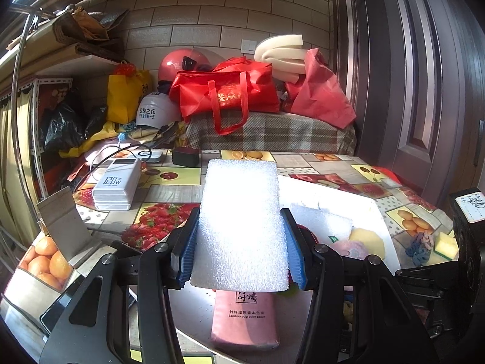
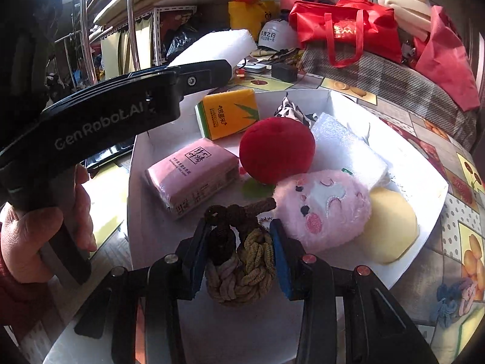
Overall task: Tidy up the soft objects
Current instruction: 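Carry the rope toy and foam block with both tools over the box, then open both tools to drop the rope toy and foam block into the box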
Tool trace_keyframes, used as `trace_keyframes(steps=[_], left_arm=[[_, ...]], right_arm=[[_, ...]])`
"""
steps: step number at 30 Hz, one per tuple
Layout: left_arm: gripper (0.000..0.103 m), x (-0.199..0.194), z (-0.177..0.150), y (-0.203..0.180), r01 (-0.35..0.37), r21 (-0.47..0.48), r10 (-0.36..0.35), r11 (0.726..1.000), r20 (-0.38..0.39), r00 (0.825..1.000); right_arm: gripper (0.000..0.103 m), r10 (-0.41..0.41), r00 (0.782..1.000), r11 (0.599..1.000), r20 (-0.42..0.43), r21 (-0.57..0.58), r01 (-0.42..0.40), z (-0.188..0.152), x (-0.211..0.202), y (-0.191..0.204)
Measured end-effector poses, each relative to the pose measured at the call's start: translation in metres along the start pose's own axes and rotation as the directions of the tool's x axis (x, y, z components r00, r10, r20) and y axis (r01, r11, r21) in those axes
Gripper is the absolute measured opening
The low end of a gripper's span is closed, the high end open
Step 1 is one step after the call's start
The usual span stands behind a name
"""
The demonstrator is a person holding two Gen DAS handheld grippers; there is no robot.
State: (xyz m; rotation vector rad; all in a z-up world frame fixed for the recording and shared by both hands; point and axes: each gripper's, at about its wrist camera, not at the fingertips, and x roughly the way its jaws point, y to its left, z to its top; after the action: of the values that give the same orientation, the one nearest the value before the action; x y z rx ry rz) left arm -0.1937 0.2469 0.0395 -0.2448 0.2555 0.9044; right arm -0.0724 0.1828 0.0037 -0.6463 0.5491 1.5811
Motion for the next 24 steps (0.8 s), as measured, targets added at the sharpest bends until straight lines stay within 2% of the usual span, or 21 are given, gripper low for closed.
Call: trace_keyframes(steps=[4,9,15,21,24], left_arm=[[0.050,0.000,0.000,-0.002,0.003,0.007,-0.003,1.000,0.001,1.000],[0.050,0.003,0.000,-0.003,0.003,0.012,-0.002,1.000,-0.016,1.000],[0.050,0.018,0.002,-0.011,0.045,0.046,-0.042,0.998,-0.077,0.996],[0.050,0.035,0.002,-0.020,0.069,0.075,-0.058,0.995,-0.141,0.988],[0.053,0.034,0.003,-0.015,0.060,0.052,-0.052,0.997,-0.134,0.990]], right_arm=[[0.039,-0.060,0.998,0.991,0.030,0.121,0.056,0.004,-0.001,-0.024],[0.039,-0.054,0.997,0.975,0.059,0.218,0.040,0.000,-0.007,-0.041],[0.039,-0.116,0.986,0.938,0.119,0.340,0.069,0.003,-0.014,-0.063],[0.039,-0.101,0.983,0.952,0.156,0.302,0.049,0.007,-0.018,-0.056],[0.042,-0.112,0.980,0.963,0.164,0.260,0.066,0.010,-0.018,-0.050]])
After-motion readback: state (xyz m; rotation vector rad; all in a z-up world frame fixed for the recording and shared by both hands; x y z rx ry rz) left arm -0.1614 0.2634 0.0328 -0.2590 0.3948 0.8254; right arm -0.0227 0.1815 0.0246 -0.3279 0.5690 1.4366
